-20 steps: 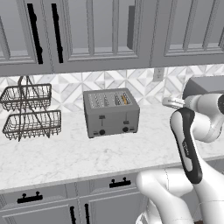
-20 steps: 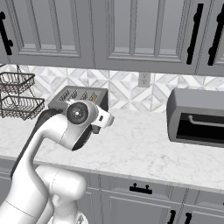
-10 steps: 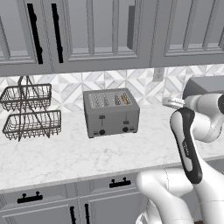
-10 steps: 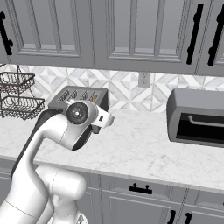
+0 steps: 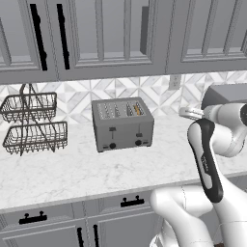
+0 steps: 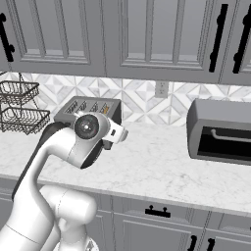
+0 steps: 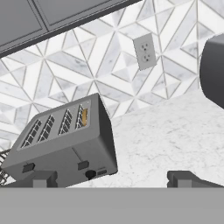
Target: Start the toaster. Once the lever pops up, take the bread to the plate on the dining counter.
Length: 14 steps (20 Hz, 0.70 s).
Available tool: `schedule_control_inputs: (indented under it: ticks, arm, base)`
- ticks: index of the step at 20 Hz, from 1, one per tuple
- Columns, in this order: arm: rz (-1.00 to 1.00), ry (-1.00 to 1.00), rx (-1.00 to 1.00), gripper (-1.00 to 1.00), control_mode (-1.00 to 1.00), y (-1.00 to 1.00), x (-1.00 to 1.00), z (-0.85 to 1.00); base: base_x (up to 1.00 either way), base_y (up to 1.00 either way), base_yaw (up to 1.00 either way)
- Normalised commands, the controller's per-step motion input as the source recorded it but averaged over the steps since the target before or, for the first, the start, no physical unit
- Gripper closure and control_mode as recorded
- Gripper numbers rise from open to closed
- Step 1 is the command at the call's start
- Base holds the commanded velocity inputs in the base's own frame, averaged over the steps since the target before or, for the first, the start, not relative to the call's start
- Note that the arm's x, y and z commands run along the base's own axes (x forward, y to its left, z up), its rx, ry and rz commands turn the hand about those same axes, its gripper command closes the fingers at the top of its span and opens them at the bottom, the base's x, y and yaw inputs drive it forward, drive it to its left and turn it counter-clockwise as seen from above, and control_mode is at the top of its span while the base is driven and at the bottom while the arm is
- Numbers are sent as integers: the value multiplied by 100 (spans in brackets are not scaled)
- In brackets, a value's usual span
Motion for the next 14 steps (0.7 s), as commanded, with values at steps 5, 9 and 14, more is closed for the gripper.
schedule_control_inputs:
  ticks: [5, 9, 14]
  arm:
    - [0, 0, 0, -100, -100, 0, 0, 0]
    - [0, 0, 0, -100, -100, 0, 0, 0]
    - [0, 0, 0, -100, -100, 0, 0, 0]
  base:
    - [0, 0, 0]
    - [0, 0, 0]
    - [0, 0, 0]
